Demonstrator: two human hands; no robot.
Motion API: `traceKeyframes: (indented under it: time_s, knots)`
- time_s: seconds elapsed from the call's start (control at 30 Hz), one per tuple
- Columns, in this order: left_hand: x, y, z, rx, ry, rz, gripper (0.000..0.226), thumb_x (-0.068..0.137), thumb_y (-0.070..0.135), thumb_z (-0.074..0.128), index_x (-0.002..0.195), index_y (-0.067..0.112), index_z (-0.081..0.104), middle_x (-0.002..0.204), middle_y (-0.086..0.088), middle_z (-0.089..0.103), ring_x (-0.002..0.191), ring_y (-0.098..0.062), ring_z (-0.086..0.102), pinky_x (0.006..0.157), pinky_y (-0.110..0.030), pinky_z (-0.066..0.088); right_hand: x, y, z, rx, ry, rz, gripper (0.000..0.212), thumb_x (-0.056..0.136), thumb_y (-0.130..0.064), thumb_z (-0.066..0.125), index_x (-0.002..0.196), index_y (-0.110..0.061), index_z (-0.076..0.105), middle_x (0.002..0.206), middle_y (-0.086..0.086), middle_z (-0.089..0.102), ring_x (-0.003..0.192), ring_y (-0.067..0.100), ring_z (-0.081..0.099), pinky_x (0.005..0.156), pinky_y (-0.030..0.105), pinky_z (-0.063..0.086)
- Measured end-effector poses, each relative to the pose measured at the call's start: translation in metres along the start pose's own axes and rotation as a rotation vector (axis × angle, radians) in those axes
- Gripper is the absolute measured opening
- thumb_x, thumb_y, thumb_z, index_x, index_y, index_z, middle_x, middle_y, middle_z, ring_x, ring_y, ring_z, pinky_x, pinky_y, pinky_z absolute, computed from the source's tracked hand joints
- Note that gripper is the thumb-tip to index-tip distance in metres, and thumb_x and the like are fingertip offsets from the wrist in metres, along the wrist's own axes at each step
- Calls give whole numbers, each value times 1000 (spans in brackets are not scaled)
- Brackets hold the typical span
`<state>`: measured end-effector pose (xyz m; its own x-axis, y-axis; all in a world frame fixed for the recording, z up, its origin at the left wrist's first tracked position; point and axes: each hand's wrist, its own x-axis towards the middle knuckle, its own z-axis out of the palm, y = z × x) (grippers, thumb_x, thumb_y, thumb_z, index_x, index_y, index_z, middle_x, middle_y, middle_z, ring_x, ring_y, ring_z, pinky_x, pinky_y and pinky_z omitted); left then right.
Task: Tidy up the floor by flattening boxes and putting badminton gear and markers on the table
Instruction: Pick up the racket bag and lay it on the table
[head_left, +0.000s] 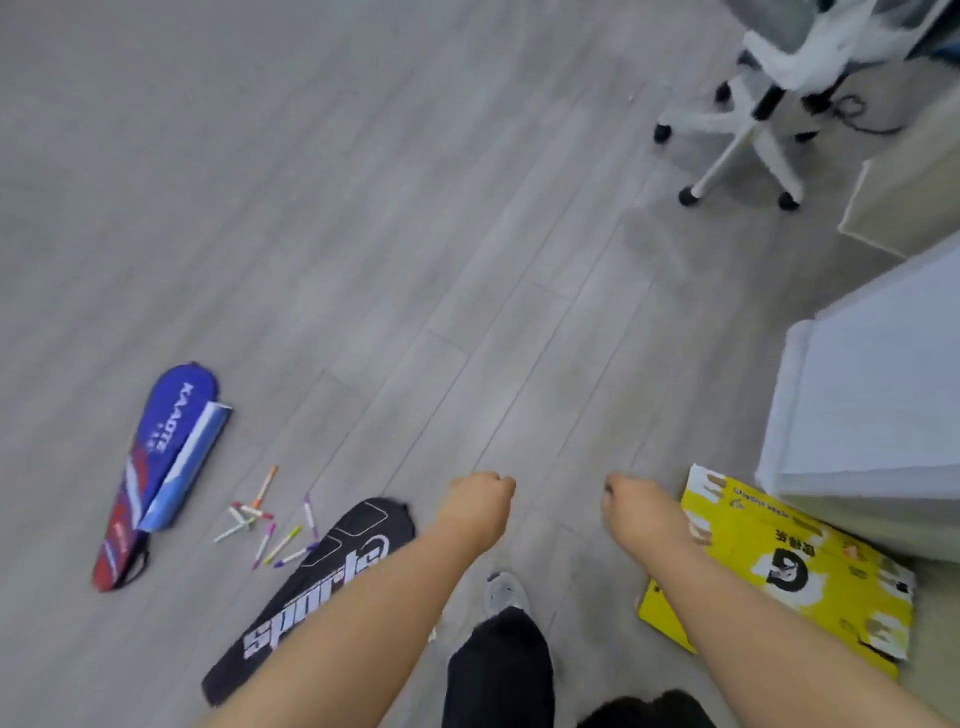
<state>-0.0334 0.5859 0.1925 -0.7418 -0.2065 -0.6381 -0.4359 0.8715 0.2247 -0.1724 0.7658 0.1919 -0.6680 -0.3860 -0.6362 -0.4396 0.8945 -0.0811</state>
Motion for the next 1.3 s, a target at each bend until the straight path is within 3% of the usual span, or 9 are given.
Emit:
traceKeyframes:
  time_s: [0.13,0.27,0.37,0.47,0.63,0.77,0.9,1.03,1.3]
  knots:
    - [-84,-48,-73,-98,9,-185,15,91,2,42,98,12,51,102,-14,64,90,-36,62,65,-36,38,-28,-110,-78,-43,-20,-206,21,94,-24,42,102,-16,60,107,12,66,96,32,64,76,34,48]
    - [-129,-86,-124,-220,37,-329,36,89,-2,42,119,12,54,109,-18,65,98,-36,63,72,-37,44,-37,-202,-142,-135,-39,-400,20,95,-21,38,95,-15,57,100,8,65,84,29,59,73,33,48]
    - [-146,-110,-162,-269,75,-439,27,95,10,40,115,11,59,111,-19,65,101,-38,63,78,-40,48,-29,-261,-184,-245,-46,-531,15,95,-18,38,92,-17,52,100,9,63,82,29,57,70,33,43]
    - [-152,-135,-204,-317,118,-539,31,97,17,38,115,10,62,115,-21,64,106,-39,61,84,-41,48,-7,-318,-226,-345,-76,-668,9,97,-17,38,90,-18,44,101,10,63,91,31,61,69,34,40]
    - [-160,-195,-269,-492,227,-749,34,94,19,39,118,18,64,121,-15,64,109,-36,61,88,-39,48,32,-415,-298,-466,-72,-847,16,98,-20,42,108,-14,52,113,12,62,104,33,61,75,33,42]
    - [-167,-234,-310,-550,298,-889,35,94,24,39,118,21,64,119,-12,66,109,-34,61,90,-40,48,58,-498,-346,-613,-111,-976,11,97,-30,50,96,-19,46,114,11,61,104,31,59,76,33,44]
    - [-175,-281,-333,-618,302,-1008,35,96,24,36,120,22,62,121,-13,64,111,-34,59,91,-40,45,60,-586,-362,-726,-122,-1095,12,97,-26,50,105,-17,50,114,10,60,101,30,59,79,34,49]
    - [-182,-343,-336,-705,287,-1105,31,95,22,39,117,23,62,119,-11,64,108,-31,60,88,-39,45,52,-674,-351,-824,-144,-1213,28,90,-4,45,113,-16,57,123,8,50,107,30,57,90,36,49]
    - [-205,-491,-351,-773,300,-1205,33,93,17,39,114,17,64,117,-9,65,106,-31,61,77,-37,44,36,-853,-348,-855,-70,-1313,37,83,3,43,105,-18,63,118,6,57,104,28,60,77,32,47]
